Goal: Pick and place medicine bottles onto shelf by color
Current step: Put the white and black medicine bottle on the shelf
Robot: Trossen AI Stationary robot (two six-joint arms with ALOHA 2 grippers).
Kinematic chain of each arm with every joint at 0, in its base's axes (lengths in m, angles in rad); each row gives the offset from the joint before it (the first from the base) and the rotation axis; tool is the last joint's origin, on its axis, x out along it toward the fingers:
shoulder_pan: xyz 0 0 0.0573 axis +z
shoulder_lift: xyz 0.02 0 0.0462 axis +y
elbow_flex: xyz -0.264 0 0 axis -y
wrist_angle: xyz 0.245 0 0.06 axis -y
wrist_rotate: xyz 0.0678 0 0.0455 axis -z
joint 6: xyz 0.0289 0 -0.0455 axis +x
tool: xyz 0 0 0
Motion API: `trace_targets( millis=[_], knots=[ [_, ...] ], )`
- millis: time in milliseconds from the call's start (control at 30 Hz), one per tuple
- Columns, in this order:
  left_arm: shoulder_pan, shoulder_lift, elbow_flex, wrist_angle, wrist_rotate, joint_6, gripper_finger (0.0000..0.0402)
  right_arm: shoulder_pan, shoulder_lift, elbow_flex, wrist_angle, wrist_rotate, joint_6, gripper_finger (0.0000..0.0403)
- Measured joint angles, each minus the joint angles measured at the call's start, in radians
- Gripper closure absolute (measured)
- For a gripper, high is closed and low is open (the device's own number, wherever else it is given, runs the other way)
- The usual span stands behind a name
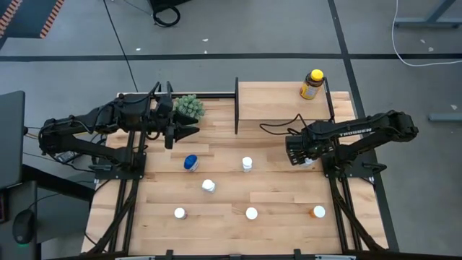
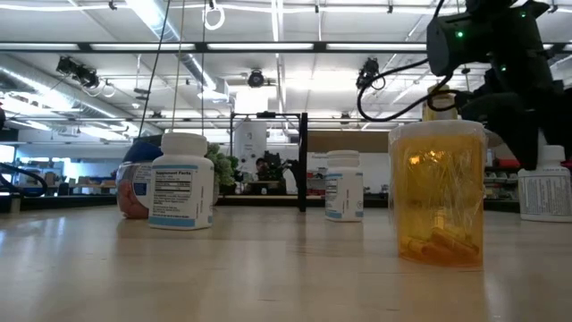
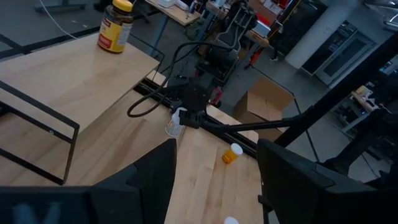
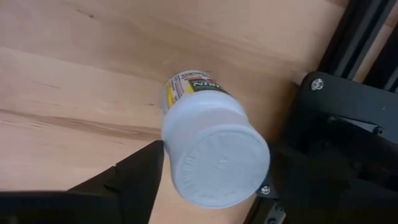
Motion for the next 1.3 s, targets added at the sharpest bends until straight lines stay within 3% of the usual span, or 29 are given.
trace_targets(
  millis=[233,367,667,767,933,1300],
  knots=[
    [0.0,0.0,0.0,0.0,0.0,0.0,0.0173,0.0,-0.001,0.005,0.002,0.0,-0.014,0.0181],
    [0.0,0.0,0.0,0.0,0.0,0.0,0.0173,0.0,0.001,0.031,-0.009,-0.016,-0.027,0.019],
    [0.0,0.0,0.0,0.001,0.0,0.0,0.0173,-0.038,0.001,0.305,-0.244,0.006,-0.089,0.0185],
    [0.0,0.0,0.0,0.001,0.0,0.0,0.0173,-0.09,0.001,0.422,-0.327,0.053,-0.114,0.0186],
    [0.0,0.0,0.0,0.001,0.0,0.001,0.0173,-0.234,0.009,0.554,-0.323,0.089,-0.203,0.0185],
    [0.0,0.0,0.0,0.001,0.0,-0.024,0.0173,-0.515,0.071,0.697,-0.321,0.094,-0.442,0.0186]
  ],
)
